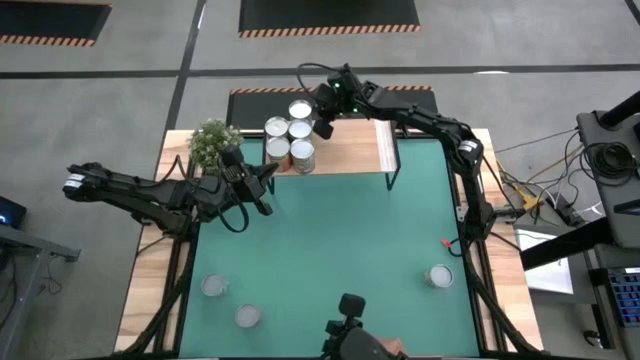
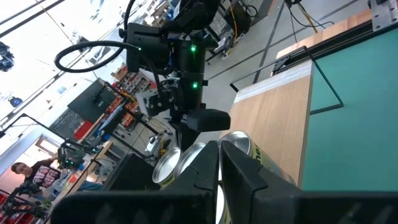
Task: Pick and place cans onto a shelf
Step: Put the big canned tomatoes on the shelf aligned with the other big canned cherries
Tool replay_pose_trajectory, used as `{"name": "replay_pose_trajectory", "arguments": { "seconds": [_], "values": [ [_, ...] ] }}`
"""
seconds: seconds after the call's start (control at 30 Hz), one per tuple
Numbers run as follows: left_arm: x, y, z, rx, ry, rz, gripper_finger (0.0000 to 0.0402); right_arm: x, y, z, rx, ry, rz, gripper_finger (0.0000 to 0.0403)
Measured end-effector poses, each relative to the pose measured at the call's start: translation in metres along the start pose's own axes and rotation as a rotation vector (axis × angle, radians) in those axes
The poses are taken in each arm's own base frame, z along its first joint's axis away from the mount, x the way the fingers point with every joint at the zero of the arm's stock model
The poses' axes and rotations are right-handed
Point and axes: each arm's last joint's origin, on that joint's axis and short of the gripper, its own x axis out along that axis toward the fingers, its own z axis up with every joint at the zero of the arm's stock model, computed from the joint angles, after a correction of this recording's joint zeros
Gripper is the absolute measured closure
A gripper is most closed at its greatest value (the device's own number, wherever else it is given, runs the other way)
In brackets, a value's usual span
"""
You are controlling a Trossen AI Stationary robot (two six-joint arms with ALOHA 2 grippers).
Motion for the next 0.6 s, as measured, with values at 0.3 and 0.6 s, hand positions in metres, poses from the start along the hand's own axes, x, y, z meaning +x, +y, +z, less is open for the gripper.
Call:
{"name": "replay_pose_trajectory", "arguments": {
  "seconds": [0.3,0.6],
  "values": [
    [0.0001,-0.0001,0.0000,0.000,0.000,0.000,0.0402,-0.0007,0.0002,0.0003,0.003,0.000,0.000,0.0394],
    [0.0001,-0.0001,0.0000,0.000,0.000,0.000,0.0402,-0.0015,0.0003,0.0044,-0.002,-0.035,-0.008,0.0394]
  ]
}}
